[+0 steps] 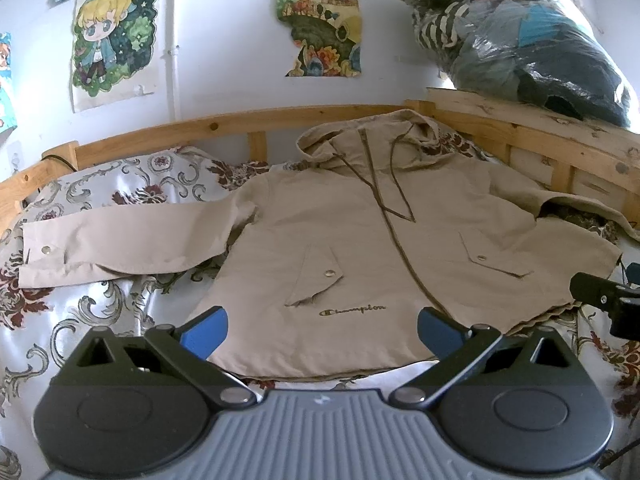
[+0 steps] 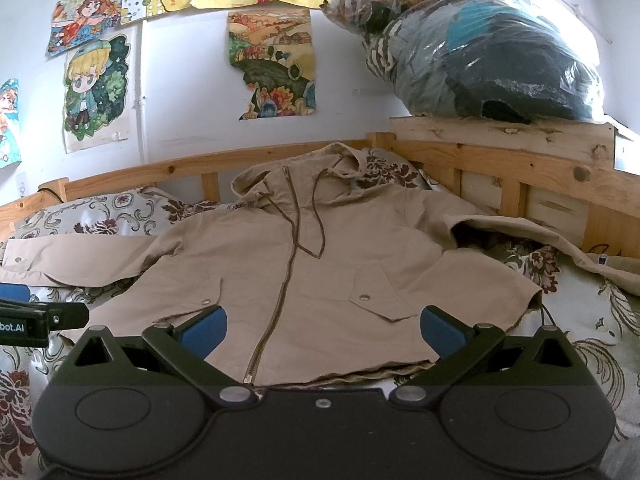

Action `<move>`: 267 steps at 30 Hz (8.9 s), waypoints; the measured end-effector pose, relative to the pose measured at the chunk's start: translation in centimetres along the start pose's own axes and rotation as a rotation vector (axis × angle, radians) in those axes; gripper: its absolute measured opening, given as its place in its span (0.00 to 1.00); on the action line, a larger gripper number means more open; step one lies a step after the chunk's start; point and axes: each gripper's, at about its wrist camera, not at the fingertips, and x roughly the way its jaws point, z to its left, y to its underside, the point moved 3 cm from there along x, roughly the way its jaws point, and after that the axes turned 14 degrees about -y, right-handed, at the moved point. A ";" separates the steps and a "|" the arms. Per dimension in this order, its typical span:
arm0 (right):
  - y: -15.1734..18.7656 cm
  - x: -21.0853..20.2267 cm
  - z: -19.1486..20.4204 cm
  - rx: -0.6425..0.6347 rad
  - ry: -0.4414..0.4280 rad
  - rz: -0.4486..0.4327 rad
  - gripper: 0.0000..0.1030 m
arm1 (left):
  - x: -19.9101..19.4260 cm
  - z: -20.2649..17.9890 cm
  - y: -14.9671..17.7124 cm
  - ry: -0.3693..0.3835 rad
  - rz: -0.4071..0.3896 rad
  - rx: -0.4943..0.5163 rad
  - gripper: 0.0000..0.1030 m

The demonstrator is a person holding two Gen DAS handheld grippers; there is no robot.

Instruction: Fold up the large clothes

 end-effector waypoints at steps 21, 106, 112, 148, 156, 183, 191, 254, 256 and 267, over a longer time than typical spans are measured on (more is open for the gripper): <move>-3.4 -4.9 -17.4 0.677 0.235 -0.135 0.99 | 6.6 -5.9 -7.4 0.058 0.154 0.211 1.00; -5.4 20.1 -19.0 0.048 0.251 -0.001 0.06 | 26.4 -2.2 -2.3 -0.124 0.396 0.015 0.96; -3.3 22.8 -20.1 -0.058 0.293 0.128 0.25 | 24.3 -1.6 -2.5 -0.117 0.393 -0.029 0.96; -3.6 21.1 -7.7 -0.127 -0.118 0.056 0.98 | 12.4 13.7 -21.5 -0.421 -0.415 -0.344 0.00; -4.5 20.1 -9.8 -0.096 -0.062 0.000 0.98 | 10.2 -4.3 -23.6 0.122 -0.506 -0.016 0.00; -2.4 21.0 -14.0 0.120 -0.169 0.171 0.71 | 28.1 1.8 -8.7 -0.247 0.120 0.040 0.58; 0.9 23.7 -11.2 0.015 -0.200 0.332 0.53 | 37.0 4.6 -8.8 -0.205 0.325 -0.092 0.56; -1.7 18.6 -8.9 -0.309 -0.135 0.097 0.96 | 20.2 5.4 -13.8 -0.143 0.368 -0.192 0.97; -2.1 18.0 -8.8 -0.305 -0.144 0.066 0.99 | 18.2 5.9 -17.1 -0.152 0.360 -0.163 0.99; -5.3 15.8 -10.3 -0.171 -0.051 -0.082 0.99 | 23.2 1.3 -25.8 -0.064 0.049 0.114 0.99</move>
